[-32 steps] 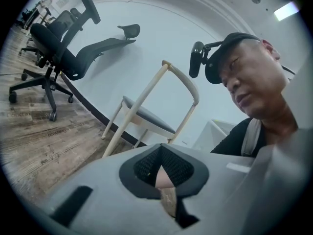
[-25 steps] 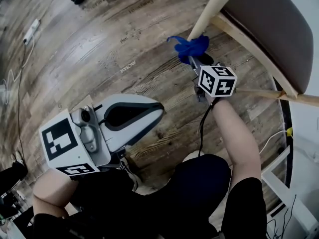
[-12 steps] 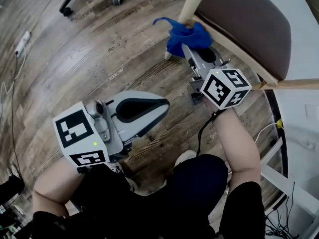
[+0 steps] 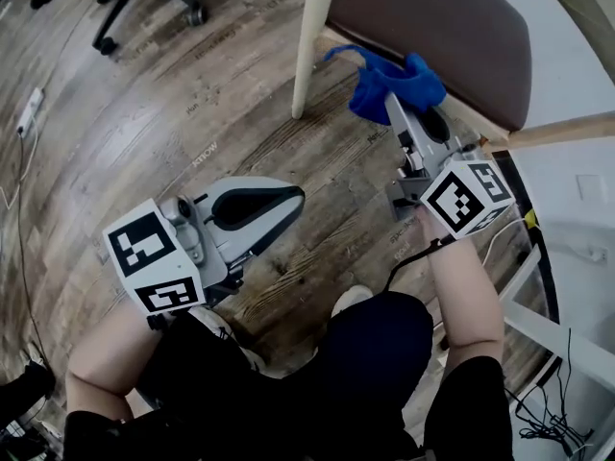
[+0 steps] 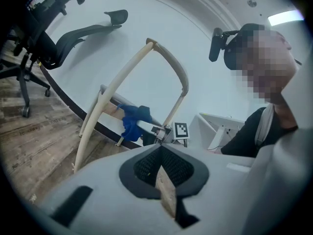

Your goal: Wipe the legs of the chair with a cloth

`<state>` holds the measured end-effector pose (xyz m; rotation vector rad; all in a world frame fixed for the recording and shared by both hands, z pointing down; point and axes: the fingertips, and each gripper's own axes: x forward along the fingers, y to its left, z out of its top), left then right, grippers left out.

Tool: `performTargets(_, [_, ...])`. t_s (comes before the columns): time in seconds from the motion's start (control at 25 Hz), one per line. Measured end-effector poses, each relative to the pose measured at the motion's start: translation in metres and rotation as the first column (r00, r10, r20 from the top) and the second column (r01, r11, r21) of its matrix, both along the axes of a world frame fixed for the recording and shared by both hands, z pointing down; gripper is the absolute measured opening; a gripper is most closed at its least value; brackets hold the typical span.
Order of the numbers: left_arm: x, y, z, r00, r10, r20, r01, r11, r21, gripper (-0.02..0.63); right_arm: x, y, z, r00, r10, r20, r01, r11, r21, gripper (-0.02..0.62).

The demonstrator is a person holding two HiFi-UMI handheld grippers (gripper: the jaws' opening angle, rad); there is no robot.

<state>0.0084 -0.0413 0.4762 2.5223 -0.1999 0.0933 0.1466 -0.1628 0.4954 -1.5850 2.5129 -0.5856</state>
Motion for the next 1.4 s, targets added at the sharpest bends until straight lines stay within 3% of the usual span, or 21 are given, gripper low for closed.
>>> performTargets(0.32, [0.016,-0.003,0.011,1.000,0.018,0.017,-0.017,1.000,-0.016,0.005,0.083,0.042,-0.013,0.987,0.157,-0.033,-0.157,0.988,-0.005,0.086])
performTargets(0.64, [0.023,-0.001,0.013,0.999,0.030,0.017,-0.029,0.999,-0.019,0.006,0.173,0.093,-0.015,0.929,0.360,-0.088,-0.361,0.932,0.000,0.086])
performTargets(0.84, [0.027,-0.001,0.013,0.999,0.029,0.017,-0.029,0.999,-0.020,0.006,0.187,0.111,0.002,0.909,0.387,-0.153,-0.392,0.920,-0.001,0.086])
performTargets(1.08, [0.029,-0.003,0.021,0.999,0.027,0.036,-0.026,0.999,-0.030,0.005,0.209,0.111,0.047,0.846,0.400,-0.352,-0.434,0.901,-0.017,0.086])
performTargets(1.24, [0.030,-0.005,0.029,0.998,0.025,0.057,-0.022,0.999,-0.038,0.005,0.222,0.105,0.074,0.796,0.364,-0.483,-0.419,0.908,-0.005,0.086])
performTargets(1.4, [0.030,-0.008,0.035,0.997,0.020,0.074,-0.016,0.999,-0.045,0.005,0.227,0.097,0.100,0.820,0.311,-0.481,-0.365,0.931,-0.021,0.086])
